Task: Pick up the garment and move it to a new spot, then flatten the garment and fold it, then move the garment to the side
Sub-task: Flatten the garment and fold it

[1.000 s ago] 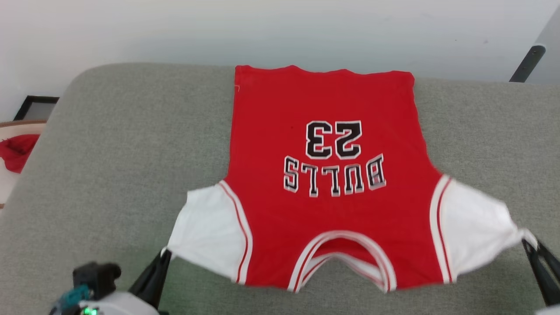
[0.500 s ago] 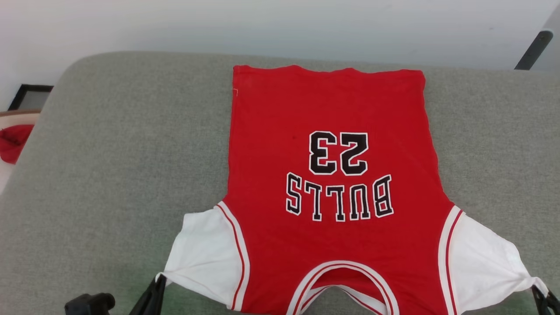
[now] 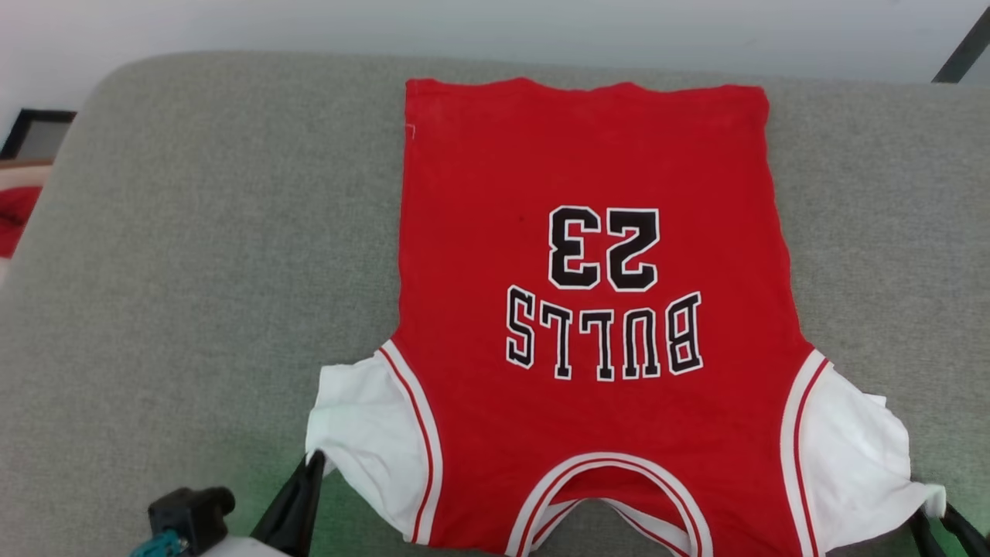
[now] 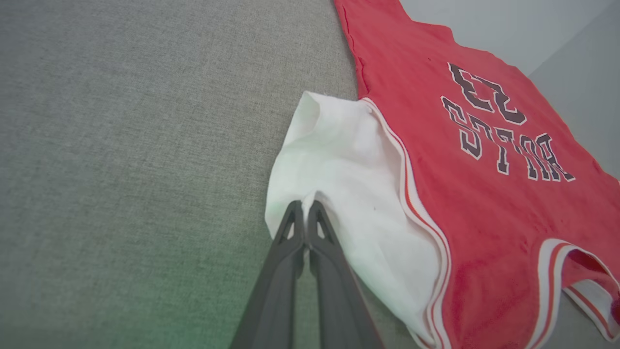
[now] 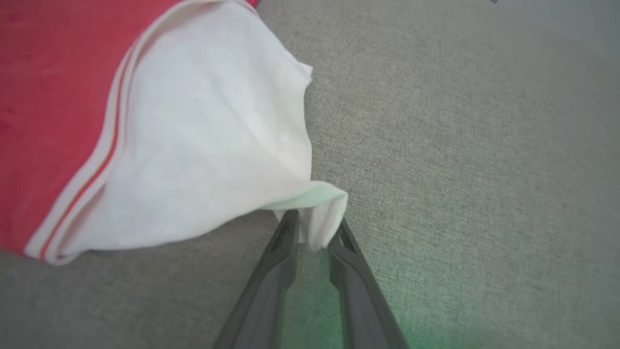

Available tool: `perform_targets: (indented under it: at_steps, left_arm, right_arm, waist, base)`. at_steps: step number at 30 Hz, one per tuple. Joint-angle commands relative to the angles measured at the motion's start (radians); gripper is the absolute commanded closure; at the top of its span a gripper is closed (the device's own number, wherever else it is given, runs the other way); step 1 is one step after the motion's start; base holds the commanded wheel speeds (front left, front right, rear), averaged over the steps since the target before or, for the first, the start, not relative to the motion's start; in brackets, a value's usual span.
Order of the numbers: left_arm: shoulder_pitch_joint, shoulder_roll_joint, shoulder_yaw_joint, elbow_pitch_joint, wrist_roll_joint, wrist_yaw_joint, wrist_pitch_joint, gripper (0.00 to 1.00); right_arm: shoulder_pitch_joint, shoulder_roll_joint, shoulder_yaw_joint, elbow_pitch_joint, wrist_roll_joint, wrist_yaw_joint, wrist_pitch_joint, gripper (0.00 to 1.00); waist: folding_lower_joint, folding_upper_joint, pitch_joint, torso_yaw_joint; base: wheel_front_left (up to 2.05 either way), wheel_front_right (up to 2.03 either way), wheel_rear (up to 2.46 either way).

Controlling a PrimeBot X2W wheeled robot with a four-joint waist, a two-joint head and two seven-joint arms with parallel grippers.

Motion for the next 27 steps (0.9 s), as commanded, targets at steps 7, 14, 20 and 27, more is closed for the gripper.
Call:
perform_targets:
  at_steps: [7, 14, 20, 27]
  left_arm:
    - [-0.048, -0.024, -0.017, 0.028, 0.016, -0.025, -0.003, 1.0]
    - [-0.068, -0.049, -0.033, 0.047, 0.024, -0.046, -0.003, 1.0]
    - [-0.092, -0.073, -0.048, 0.064, 0.036, -0.063, -0.003, 1.0]
    - [-0.151, -0.112, -0.082, 0.099, 0.057, -0.096, 0.005, 1.0]
  right_arm:
    - [-0.046, -0.132, 0.112, -0.091, 0.129, -0.001, 0.071, 0.0]
    - [-0.077, -0.2, 0.017, -0.271, 0.262, -0.001, 0.137, 0.0]
    - [-0.212, -0.186, -0.032, -0.301, 0.281, -0.001, 0.254, 0.0]
    - [-0.55, -0.211, 0.048, -0.121, 0.292, -0.001, 0.378, 0.0]
  waist:
    - [0.0, -0.0001, 0.032, 0.015]
    - [0.0, -0.0001, 0.032, 0.037]
    - [0.0, -0.0001, 0.038, 0.068]
    - [0.0, -0.0001, 0.062, 0.143]
  base:
    - [0.0, 0.0, 0.0]
    - [0.0, 0.0, 0.0]
    - [0.0, 0.0, 0.0]
    - [0.0, 0.0, 0.0]
